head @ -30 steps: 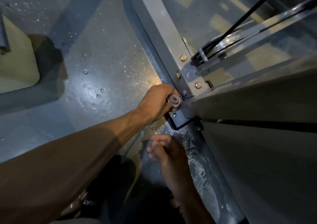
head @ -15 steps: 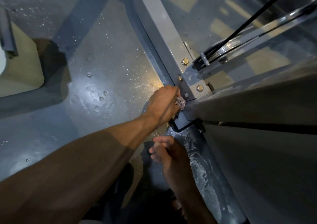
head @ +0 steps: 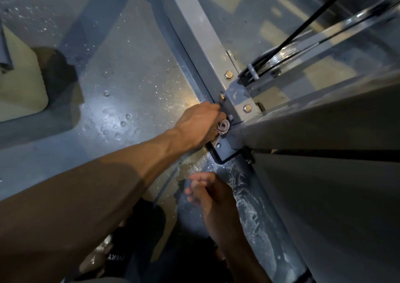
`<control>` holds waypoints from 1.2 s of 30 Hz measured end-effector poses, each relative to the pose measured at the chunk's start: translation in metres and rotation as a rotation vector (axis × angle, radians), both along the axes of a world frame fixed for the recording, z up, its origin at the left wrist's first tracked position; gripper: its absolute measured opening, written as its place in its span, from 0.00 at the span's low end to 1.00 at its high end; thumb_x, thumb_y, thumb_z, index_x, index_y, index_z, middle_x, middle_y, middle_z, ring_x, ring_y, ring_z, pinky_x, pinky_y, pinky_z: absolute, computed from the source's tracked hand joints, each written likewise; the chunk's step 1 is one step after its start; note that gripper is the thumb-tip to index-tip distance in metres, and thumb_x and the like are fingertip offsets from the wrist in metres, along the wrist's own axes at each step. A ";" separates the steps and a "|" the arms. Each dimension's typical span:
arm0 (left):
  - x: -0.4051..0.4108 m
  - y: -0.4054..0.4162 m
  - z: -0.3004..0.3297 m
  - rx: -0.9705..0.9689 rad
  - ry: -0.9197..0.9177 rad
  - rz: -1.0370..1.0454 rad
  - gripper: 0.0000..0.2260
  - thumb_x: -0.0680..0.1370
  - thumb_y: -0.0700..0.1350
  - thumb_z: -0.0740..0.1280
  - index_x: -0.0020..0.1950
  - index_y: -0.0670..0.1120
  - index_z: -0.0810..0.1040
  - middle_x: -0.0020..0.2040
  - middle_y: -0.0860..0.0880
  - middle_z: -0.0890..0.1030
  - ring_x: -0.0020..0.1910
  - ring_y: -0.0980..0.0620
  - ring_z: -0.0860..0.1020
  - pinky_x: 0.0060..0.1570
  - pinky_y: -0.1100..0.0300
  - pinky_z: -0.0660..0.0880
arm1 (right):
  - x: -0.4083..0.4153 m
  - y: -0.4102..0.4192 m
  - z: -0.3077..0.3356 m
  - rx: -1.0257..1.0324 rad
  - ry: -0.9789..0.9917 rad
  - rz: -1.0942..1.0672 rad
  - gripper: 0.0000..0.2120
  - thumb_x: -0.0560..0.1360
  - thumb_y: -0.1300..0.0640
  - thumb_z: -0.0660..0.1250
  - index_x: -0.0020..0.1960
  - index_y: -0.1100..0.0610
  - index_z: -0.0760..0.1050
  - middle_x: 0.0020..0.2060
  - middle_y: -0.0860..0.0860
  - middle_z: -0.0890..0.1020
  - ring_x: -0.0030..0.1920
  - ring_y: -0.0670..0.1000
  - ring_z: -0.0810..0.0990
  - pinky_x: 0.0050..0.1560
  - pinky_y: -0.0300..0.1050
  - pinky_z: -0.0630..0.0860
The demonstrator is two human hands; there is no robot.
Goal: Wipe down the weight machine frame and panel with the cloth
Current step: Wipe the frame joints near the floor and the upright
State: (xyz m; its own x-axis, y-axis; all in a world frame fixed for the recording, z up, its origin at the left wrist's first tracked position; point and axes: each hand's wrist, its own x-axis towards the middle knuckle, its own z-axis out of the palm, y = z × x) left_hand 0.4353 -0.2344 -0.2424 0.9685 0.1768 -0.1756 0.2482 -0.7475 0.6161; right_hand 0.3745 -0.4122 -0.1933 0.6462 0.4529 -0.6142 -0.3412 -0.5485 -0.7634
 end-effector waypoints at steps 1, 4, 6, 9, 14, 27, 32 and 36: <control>0.001 0.002 0.004 0.000 0.041 -0.025 0.12 0.83 0.51 0.60 0.57 0.47 0.79 0.51 0.48 0.80 0.52 0.47 0.78 0.55 0.52 0.77 | -0.001 0.001 0.000 0.009 -0.006 -0.002 0.05 0.78 0.59 0.67 0.50 0.54 0.81 0.37 0.51 0.85 0.37 0.48 0.82 0.47 0.51 0.80; 0.007 0.014 0.014 0.048 0.218 -0.202 0.09 0.82 0.49 0.66 0.57 0.47 0.81 0.51 0.48 0.82 0.51 0.47 0.81 0.55 0.51 0.80 | -0.003 0.000 -0.002 0.023 -0.003 0.002 0.07 0.75 0.54 0.65 0.50 0.52 0.82 0.38 0.52 0.85 0.38 0.49 0.82 0.46 0.49 0.80; 0.011 0.018 0.020 0.081 0.304 -0.273 0.08 0.78 0.46 0.72 0.56 0.48 0.82 0.48 0.49 0.82 0.48 0.48 0.81 0.52 0.52 0.81 | -0.002 0.000 -0.002 0.030 -0.011 0.025 0.07 0.76 0.54 0.65 0.48 0.48 0.82 0.38 0.51 0.85 0.38 0.48 0.82 0.47 0.49 0.80; 0.006 0.014 0.012 0.059 0.210 -0.095 0.06 0.78 0.50 0.72 0.50 0.49 0.81 0.46 0.49 0.81 0.47 0.48 0.80 0.47 0.57 0.78 | -0.003 0.000 -0.004 0.030 -0.017 0.013 0.07 0.78 0.57 0.66 0.49 0.50 0.82 0.38 0.52 0.84 0.39 0.49 0.82 0.49 0.54 0.81; -0.031 -0.010 0.003 -0.062 0.063 -0.179 0.05 0.80 0.43 0.68 0.55 0.47 0.81 0.50 0.48 0.82 0.48 0.49 0.80 0.49 0.53 0.80 | -0.007 0.001 -0.004 0.020 -0.016 -0.033 0.06 0.77 0.59 0.65 0.49 0.55 0.81 0.36 0.53 0.84 0.37 0.49 0.81 0.47 0.55 0.79; -0.064 -0.059 -0.008 -0.261 0.009 0.109 0.07 0.79 0.40 0.67 0.53 0.52 0.79 0.49 0.56 0.78 0.47 0.54 0.78 0.45 0.71 0.70 | -0.007 -0.018 0.003 -0.150 -0.016 0.033 0.09 0.80 0.61 0.66 0.42 0.53 0.79 0.37 0.49 0.85 0.41 0.48 0.84 0.49 0.51 0.79; -0.058 -0.044 -0.014 -0.264 -0.085 0.335 0.03 0.79 0.46 0.71 0.50 0.52 0.78 0.47 0.52 0.79 0.43 0.54 0.77 0.43 0.63 0.73 | -0.011 -0.028 0.008 -0.085 0.044 -0.070 0.07 0.78 0.68 0.67 0.48 0.58 0.81 0.36 0.48 0.84 0.40 0.45 0.83 0.46 0.38 0.77; -0.060 -0.057 -0.010 -0.207 -0.050 0.219 0.04 0.81 0.42 0.67 0.52 0.50 0.79 0.48 0.52 0.79 0.45 0.53 0.79 0.46 0.60 0.75 | -0.012 -0.029 0.011 -0.078 0.036 -0.053 0.06 0.78 0.67 0.66 0.48 0.59 0.81 0.35 0.47 0.84 0.38 0.44 0.81 0.43 0.35 0.75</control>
State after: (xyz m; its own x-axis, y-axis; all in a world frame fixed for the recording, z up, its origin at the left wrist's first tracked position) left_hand 0.3753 -0.2909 -0.2527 0.9198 0.3474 -0.1824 0.3546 -0.5370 0.7654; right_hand 0.3624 -0.4414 -0.1827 0.6446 0.3689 -0.6696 -0.3977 -0.5863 -0.7058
